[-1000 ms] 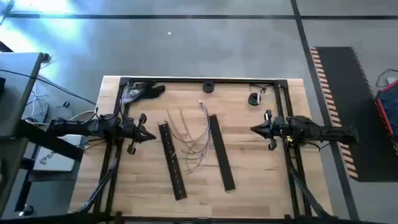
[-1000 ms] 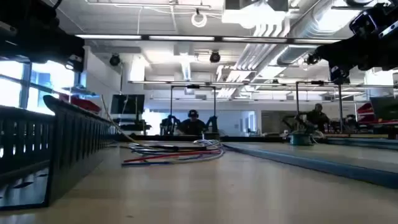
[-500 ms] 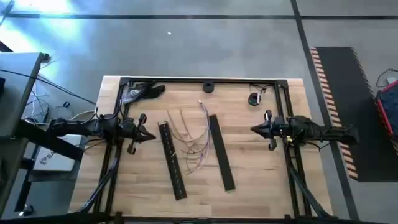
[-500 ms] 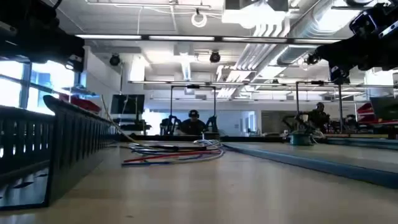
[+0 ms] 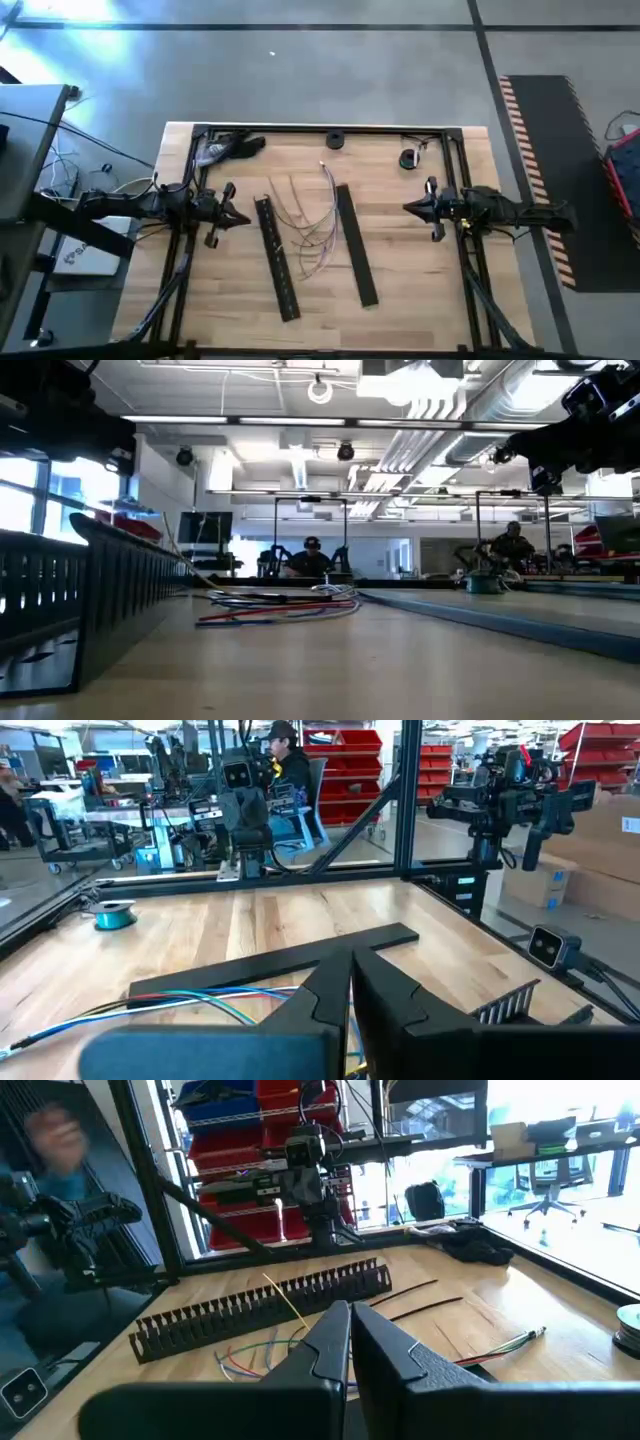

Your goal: Ziptie cables

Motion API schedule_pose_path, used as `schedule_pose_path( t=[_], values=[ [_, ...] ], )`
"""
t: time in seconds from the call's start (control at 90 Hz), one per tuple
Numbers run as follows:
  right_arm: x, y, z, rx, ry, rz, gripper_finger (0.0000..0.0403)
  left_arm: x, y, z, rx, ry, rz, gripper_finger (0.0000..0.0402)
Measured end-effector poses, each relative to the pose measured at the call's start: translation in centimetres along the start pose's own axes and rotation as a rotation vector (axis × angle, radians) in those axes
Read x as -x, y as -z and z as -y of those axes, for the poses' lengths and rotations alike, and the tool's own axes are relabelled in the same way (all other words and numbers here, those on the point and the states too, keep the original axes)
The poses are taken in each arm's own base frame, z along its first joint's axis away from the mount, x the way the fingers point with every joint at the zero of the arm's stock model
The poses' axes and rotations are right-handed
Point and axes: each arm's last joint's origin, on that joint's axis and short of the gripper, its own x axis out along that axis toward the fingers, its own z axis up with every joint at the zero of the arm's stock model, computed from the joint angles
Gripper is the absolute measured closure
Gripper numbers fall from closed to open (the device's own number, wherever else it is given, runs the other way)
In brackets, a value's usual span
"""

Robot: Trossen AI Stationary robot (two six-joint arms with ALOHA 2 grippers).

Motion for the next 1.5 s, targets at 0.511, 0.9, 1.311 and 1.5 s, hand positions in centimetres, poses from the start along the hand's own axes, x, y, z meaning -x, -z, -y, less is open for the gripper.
schedule_pose_path(
  t=[0.511, 0.9, 1.311, 1.5],
  values=[
    [0.0, 0.0, 0.0, 0.0, 0.0, 0.0, 0.0402, 0.0, 0.0, 0.0, 0.0, 0.0, 0.0, 0.0402],
    [0.0, 0.0, 0.0, 0.007, 0.0, 0.0, 0.0402, 0.0, 0.0, 0.0, 0.0, 0.0, 0.0, 0.0402],
    [1.1, -4.5, -0.4, -0.057, -0.016, 0.486, 0.0402, 0.0, 0.0, 0.0, -0.039, 0.0, 0.0, 0.0402],
    [2.3, -6.3, -0.6, -0.048, -0.013, 0.713, 0.0402, 0.0, 0.0, 0.0, -0.084, 0.0, 0.0, 0.0402]
  ],
)
